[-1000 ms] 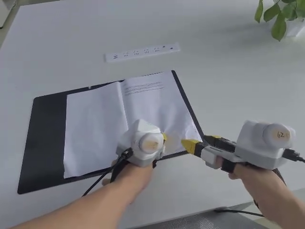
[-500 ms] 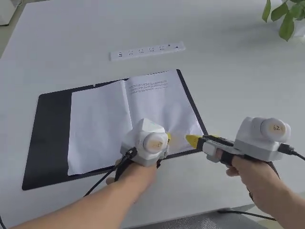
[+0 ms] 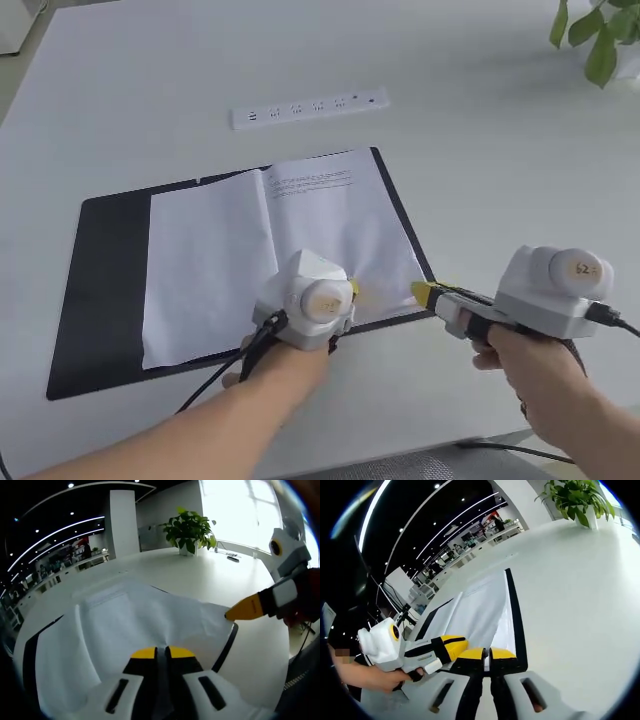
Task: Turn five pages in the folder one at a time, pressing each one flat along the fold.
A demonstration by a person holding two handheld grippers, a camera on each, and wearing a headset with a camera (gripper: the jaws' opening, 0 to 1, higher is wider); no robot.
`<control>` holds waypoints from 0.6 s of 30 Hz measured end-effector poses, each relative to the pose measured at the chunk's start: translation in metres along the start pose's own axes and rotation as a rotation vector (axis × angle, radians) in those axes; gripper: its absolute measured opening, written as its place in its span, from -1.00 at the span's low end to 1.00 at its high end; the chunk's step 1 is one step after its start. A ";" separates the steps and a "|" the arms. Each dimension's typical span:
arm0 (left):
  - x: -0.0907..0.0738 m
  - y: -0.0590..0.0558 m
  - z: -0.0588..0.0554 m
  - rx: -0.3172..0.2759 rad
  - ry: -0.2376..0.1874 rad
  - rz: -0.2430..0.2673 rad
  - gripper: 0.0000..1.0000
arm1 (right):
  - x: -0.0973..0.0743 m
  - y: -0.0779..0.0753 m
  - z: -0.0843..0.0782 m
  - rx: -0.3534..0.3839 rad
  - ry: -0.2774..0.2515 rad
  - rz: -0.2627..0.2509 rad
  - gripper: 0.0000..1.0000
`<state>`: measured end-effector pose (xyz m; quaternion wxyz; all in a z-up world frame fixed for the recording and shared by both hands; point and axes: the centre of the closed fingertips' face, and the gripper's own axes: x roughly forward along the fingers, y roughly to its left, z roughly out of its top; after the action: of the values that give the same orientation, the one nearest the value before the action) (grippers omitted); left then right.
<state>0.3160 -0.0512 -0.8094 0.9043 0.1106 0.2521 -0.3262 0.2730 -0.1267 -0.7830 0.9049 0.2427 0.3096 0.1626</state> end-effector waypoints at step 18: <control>-0.007 -0.002 0.000 -0.048 0.030 -0.033 -0.78 | -0.002 0.009 0.009 0.001 -0.030 0.016 -1.00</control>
<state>0.3102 -0.0486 -0.8057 0.8973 0.0897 0.2754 -0.3331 0.2761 -0.1230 -0.7704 0.9079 0.2481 0.2943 0.1658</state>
